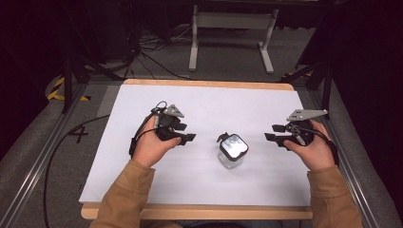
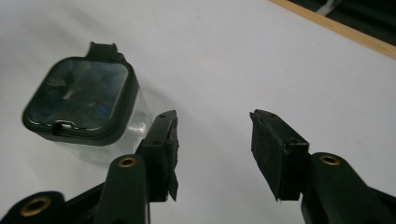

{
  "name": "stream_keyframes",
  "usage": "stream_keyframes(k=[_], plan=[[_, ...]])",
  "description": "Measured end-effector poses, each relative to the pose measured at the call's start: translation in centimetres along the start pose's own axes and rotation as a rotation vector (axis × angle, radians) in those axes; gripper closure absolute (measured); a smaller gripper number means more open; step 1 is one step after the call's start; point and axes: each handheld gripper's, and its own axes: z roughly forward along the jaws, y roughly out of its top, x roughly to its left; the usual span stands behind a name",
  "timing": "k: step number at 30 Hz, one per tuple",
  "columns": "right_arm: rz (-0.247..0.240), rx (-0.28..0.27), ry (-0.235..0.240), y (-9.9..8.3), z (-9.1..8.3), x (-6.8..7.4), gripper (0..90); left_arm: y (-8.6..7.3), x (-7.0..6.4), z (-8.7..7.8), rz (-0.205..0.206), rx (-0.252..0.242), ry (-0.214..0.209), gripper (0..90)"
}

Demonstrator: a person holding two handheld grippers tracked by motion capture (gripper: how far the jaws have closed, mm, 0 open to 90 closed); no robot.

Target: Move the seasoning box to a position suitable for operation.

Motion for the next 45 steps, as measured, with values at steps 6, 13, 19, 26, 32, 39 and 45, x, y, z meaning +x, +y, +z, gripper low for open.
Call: stream_keyframes(k=[6,13,19,26,32,39,45], plan=[[-0.034,0.014,0.025,0.0,0.5,0.1,66.0,-0.2,0.1,-0.2,0.006,0.012,-0.035,55.7],[-0.032,0.041,0.065,0.2,1.4,0.7,75.9,0.1,-0.7,0.4,0.033,0.053,-0.072,56.2],[-0.034,0.076,0.071,0.1,2.7,1.1,82.1,0.1,-1.1,0.7,0.057,0.099,-0.050,55.6],[-0.022,0.137,0.103,-0.4,4.0,1.2,90.0,0.0,-1.4,1.5,0.059,0.113,-0.089,71.3],[-0.031,0.181,0.130,-0.9,5.5,1.6,90.0,0.0,-1.3,1.7,0.055,0.114,-0.097,73.9],[-0.060,0.202,0.181,-1.0,6.6,2.5,90.0,-0.1,-1.1,1.7,0.048,0.117,-0.103,71.4],[-0.080,0.220,0.210,-0.9,7.1,3.3,90.0,-0.2,-1.1,1.7,0.030,0.114,-0.105,69.6]])
